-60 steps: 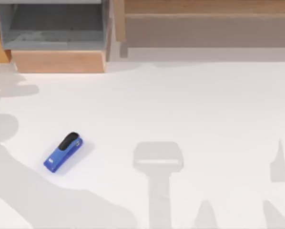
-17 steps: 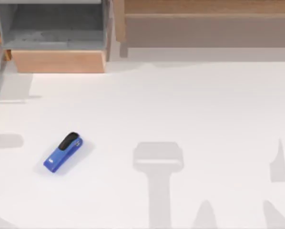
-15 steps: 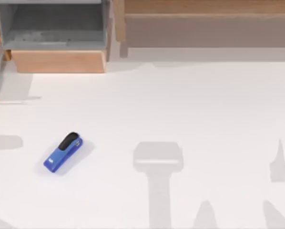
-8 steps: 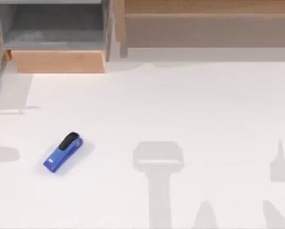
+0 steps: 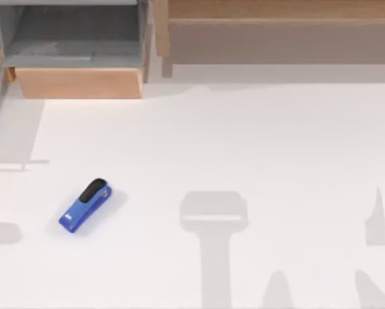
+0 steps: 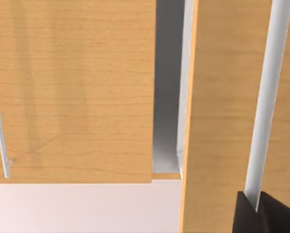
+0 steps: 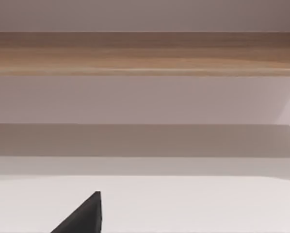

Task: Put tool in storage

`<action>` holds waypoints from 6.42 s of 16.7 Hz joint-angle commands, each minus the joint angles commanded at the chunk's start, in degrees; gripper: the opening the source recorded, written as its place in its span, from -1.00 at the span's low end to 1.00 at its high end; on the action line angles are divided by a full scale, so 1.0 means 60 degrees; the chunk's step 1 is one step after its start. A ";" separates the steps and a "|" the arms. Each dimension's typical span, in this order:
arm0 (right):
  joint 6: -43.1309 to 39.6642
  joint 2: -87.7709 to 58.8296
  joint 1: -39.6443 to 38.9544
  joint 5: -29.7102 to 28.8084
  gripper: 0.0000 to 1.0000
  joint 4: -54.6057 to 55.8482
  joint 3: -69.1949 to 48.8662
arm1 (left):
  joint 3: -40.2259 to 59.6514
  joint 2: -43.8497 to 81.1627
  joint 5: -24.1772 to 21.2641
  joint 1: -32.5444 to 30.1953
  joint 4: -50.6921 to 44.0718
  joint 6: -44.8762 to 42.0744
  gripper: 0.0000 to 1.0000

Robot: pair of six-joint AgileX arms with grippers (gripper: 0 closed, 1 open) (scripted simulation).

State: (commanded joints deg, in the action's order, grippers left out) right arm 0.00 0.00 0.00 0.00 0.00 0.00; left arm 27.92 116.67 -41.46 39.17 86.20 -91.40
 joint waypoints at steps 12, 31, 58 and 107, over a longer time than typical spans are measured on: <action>0.0000 0.0000 0.0000 0.0000 1.00 0.0000 0.0000 | 0.0000 0.0000 0.0000 0.0000 0.0000 0.0000 0.66; 0.0000 0.0000 0.0000 0.0000 1.00 0.0000 0.0000 | -0.0575 -0.0209 -0.0473 0.0460 0.0345 -0.0031 1.00; 0.0000 0.0000 0.0000 0.0000 1.00 0.0000 0.0000 | 0.6793 -0.1857 0.5754 -1.0065 -2.1637 1.0760 1.00; 0.0000 0.0000 0.0000 0.0000 1.00 0.0000 0.0000 | 0.6559 -0.0855 0.6898 -0.9914 -2.1928 1.2479 -1.00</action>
State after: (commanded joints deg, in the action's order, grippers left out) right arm 0.00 0.00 0.00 0.00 0.00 0.00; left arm 67.27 111.54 -0.07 -20.31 -45.37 -16.53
